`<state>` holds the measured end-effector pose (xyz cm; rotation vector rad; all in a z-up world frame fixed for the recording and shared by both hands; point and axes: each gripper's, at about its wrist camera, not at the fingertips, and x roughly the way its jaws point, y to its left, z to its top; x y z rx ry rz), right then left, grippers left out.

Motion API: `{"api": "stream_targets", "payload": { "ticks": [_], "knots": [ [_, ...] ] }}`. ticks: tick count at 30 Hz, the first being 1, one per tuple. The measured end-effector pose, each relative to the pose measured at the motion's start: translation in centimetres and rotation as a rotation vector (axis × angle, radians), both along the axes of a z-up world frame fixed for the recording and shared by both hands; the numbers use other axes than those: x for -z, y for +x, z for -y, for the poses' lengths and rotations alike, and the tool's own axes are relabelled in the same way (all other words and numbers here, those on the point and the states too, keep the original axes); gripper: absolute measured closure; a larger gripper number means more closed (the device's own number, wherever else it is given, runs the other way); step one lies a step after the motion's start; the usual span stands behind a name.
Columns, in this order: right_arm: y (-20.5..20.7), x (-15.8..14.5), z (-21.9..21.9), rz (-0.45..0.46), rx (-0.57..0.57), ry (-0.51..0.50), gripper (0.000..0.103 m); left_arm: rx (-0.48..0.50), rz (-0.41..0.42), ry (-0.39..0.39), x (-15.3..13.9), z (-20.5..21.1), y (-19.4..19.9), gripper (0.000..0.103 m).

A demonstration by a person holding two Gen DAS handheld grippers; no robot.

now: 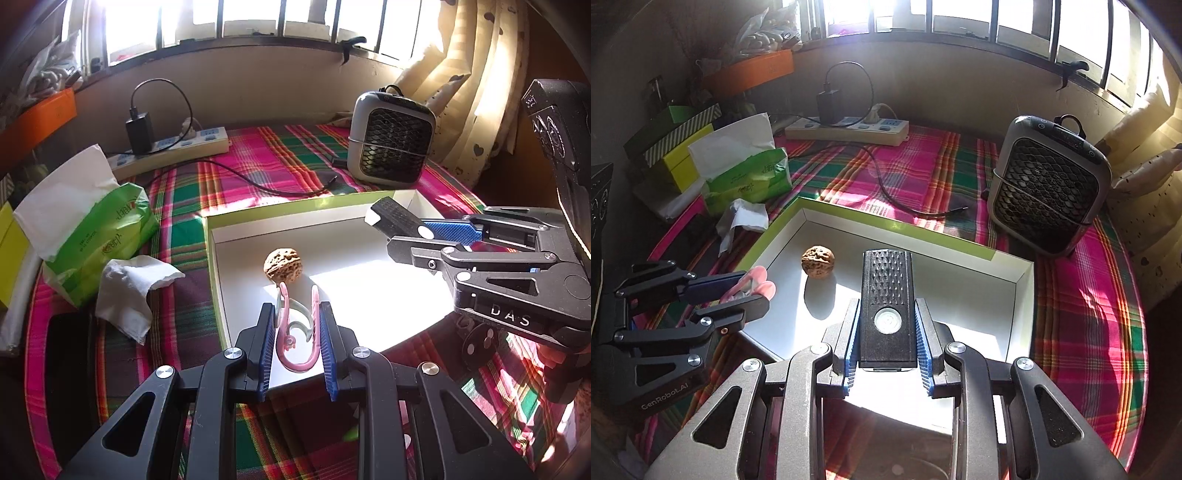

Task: Organize objects
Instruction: 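Lower both held objects onto the box floor and open both tools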

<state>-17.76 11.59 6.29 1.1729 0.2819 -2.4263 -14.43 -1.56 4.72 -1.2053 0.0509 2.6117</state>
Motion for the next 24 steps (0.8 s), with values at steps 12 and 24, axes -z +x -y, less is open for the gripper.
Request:
{"api": "stream_targets", "payload": {
  "ticks": [12, 24],
  "knots": [
    [-3.8, 2.4, 1.6, 0.058, -0.013, 0.027, 0.075, -0.01, 0.043, 0.0, 1.7, -0.1, -2.2, 0.082],
    [-5.5, 3.6, 1.8, 0.103, -0.017, 0.039, 0.075, -0.01, 0.068, 0.001, 2.3, 0.0, -3.3, 0.082]
  ]
}}
